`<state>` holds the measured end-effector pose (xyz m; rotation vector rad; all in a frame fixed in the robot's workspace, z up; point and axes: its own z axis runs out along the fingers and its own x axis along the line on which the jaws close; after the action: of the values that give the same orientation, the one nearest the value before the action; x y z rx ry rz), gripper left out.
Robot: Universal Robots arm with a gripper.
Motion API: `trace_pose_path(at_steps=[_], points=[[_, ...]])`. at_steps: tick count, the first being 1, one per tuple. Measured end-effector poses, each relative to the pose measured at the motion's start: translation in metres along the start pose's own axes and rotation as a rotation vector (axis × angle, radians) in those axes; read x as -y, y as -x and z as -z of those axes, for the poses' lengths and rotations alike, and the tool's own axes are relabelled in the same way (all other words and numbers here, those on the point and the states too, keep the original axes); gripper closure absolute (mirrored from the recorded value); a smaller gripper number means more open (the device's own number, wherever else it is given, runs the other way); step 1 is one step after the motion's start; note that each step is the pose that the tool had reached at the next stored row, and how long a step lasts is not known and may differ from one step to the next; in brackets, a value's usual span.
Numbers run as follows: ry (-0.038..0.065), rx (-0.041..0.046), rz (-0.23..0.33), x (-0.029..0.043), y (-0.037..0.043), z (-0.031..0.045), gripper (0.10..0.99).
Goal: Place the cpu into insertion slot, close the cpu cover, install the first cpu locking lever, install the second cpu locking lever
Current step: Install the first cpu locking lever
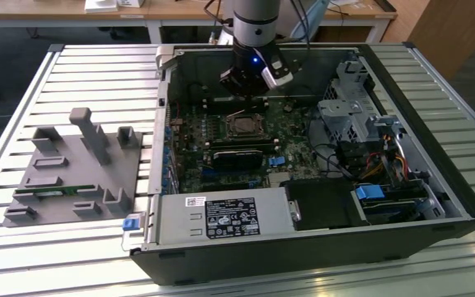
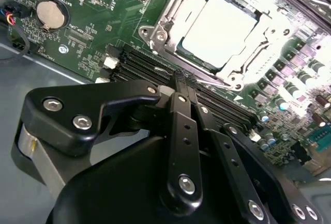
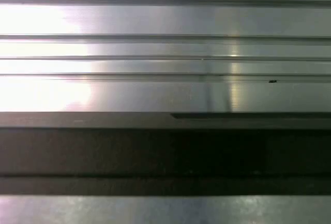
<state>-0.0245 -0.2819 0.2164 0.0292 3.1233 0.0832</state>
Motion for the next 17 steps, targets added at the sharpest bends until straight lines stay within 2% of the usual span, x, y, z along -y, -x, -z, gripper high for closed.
trace_pose_path(at_steps=[8,11,12,17], points=[[-0.003,0.0000,0.000,0.0000,0.0042,-0.0093,0.980],[-0.008,0.0001,0.000,0.0002,0.0044,-0.0135,0.980],[-0.013,0.0002,0.000,0.0003,0.0044,-0.0157,0.980],[-0.016,-0.0001,0.000,0.0005,0.0043,-0.0168,0.980]])
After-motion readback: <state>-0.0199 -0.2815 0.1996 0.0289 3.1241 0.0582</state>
